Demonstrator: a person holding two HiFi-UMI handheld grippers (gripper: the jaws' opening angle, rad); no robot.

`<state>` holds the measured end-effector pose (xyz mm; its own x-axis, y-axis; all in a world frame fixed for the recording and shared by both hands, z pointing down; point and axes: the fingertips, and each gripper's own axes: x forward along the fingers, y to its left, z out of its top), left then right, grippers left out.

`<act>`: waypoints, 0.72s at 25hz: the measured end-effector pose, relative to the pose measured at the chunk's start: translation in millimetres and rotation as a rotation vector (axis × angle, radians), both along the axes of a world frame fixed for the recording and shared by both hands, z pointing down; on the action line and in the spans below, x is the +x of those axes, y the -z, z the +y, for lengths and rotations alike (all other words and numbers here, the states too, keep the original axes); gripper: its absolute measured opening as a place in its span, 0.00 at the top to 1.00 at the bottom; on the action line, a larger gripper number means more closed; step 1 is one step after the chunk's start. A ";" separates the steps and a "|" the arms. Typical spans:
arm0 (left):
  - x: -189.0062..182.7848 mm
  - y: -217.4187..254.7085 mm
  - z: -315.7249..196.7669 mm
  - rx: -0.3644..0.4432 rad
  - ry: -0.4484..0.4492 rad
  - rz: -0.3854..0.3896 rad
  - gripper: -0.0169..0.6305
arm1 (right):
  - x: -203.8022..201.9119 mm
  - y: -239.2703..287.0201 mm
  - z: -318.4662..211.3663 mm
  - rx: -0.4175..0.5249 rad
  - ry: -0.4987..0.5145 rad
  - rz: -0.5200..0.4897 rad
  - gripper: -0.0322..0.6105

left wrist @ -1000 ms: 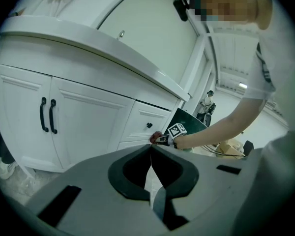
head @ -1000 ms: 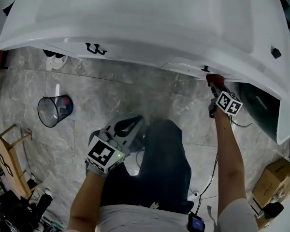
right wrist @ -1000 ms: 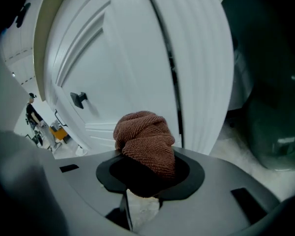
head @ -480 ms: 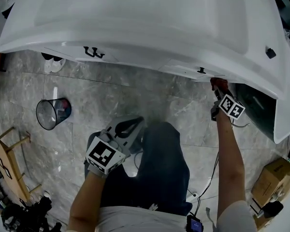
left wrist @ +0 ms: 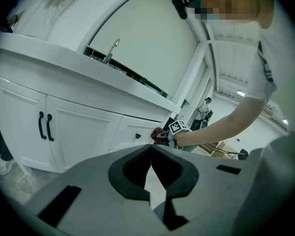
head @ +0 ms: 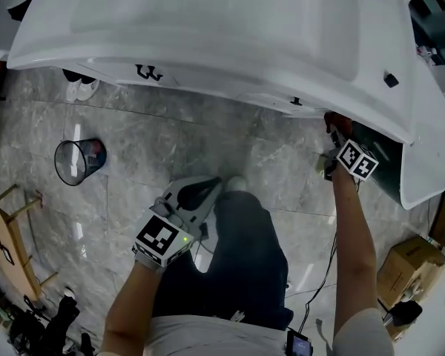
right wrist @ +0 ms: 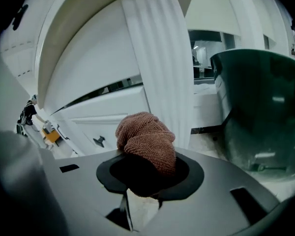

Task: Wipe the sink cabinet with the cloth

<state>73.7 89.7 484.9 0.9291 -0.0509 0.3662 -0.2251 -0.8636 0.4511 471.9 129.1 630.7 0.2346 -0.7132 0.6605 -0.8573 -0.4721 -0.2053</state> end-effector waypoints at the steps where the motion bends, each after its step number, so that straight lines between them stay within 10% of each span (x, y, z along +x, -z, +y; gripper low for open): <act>1: -1.0 4.7 1.7 -0.006 0.005 0.004 0.96 | -1.1 8.4 -0.7 0.001 -0.003 0.006 0.75; 18: -23.6 42.9 21.1 -0.043 0.105 0.049 0.96 | -11.3 75.7 -5.0 -0.016 0.030 0.031 0.75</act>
